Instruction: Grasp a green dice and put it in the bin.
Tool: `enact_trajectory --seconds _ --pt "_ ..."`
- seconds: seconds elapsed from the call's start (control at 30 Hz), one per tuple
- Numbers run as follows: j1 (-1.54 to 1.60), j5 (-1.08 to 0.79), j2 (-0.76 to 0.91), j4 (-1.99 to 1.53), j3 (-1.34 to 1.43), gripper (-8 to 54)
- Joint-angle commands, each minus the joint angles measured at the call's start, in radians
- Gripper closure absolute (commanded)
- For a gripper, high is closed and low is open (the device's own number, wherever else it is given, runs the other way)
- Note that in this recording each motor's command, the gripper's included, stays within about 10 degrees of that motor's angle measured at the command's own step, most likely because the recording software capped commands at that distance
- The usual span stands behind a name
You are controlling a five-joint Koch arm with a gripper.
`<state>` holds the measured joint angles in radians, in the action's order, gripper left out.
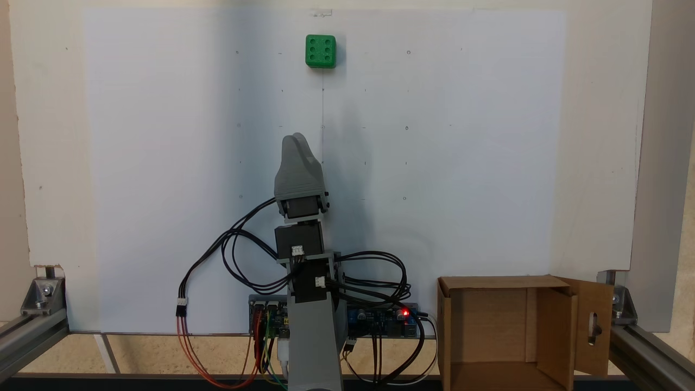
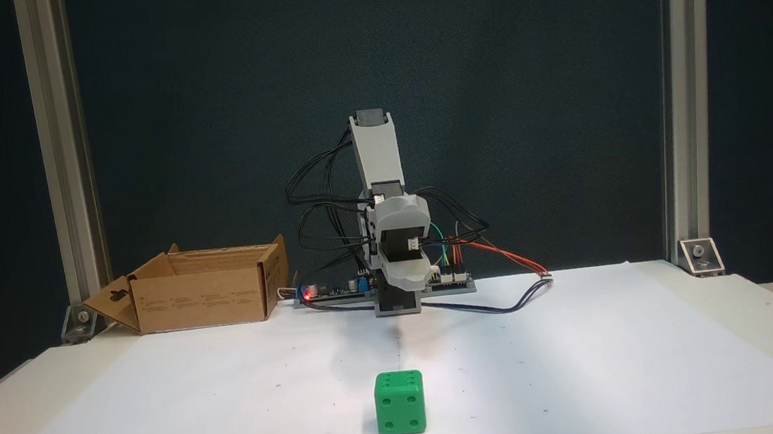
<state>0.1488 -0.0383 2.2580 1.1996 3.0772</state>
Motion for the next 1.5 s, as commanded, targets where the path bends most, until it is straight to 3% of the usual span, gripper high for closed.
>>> enact_trajectory --seconds 0.0,0.37,0.57,1.03,1.3,1.47 --pt "0.002 -0.046 0.109 0.058 0.052 1.1" --pt "0.060 -0.046 0.107 0.060 0.052 1.1" --pt "-0.129 -0.054 0.106 -0.066 0.052 1.2" --pt "-0.135 -0.114 0.109 -0.011 0.048 1.5" --pt "-0.118 -0.118 0.109 -0.118 -0.163 2.4" --pt "-0.123 -0.117 0.110 -0.463 -0.396 2.3"
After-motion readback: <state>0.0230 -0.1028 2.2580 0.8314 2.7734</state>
